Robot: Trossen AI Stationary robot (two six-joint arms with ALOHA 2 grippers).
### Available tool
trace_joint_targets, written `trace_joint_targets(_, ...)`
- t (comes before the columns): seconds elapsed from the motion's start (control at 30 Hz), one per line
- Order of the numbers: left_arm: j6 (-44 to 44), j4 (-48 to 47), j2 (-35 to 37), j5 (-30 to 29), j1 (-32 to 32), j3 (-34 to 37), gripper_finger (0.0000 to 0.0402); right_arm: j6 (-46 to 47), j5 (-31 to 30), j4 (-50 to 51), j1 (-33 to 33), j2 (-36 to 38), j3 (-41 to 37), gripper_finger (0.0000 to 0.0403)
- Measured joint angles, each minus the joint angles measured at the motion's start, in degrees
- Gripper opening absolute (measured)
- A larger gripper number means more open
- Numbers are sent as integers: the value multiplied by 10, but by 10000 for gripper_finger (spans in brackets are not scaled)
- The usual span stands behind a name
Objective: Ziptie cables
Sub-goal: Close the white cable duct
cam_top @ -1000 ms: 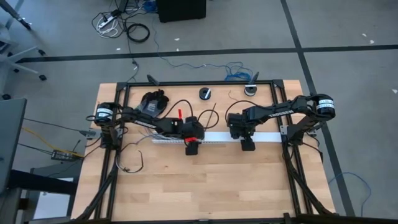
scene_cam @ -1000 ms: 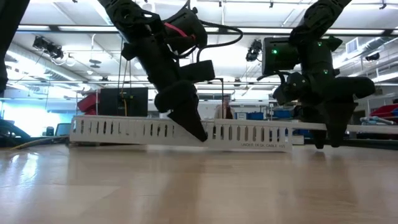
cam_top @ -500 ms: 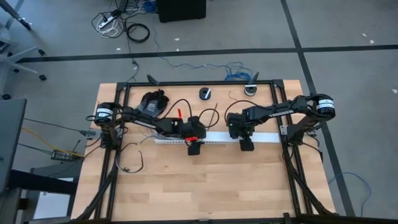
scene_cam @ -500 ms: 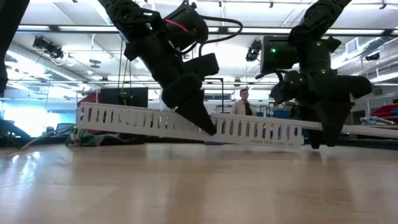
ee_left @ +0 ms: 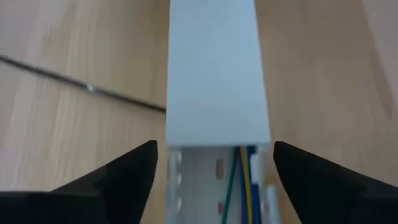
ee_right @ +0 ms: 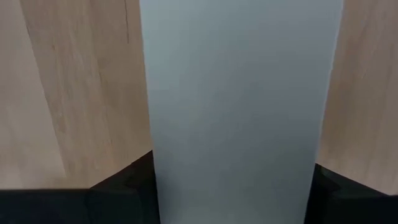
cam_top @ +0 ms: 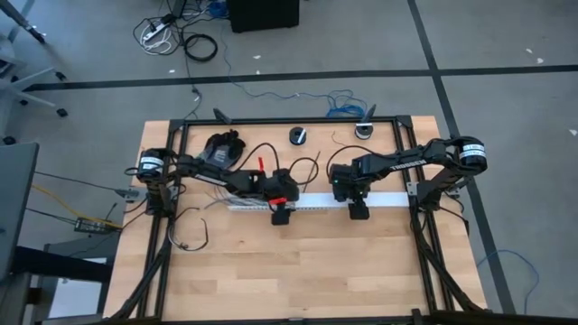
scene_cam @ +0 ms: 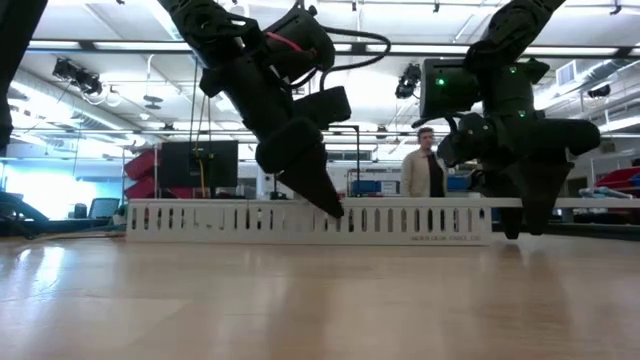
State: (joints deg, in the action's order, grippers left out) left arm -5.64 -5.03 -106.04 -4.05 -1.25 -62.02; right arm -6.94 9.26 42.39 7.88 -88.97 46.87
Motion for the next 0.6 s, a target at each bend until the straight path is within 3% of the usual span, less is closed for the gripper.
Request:
trace_joint_targets(0.33,14,-111,0,6,-16,-10,329,8,-1,23,0,0,0,223)
trace_joint_targets(0.6,18,-136,0,22,-18,-9,328,9,-1,27,0,0,0,223)
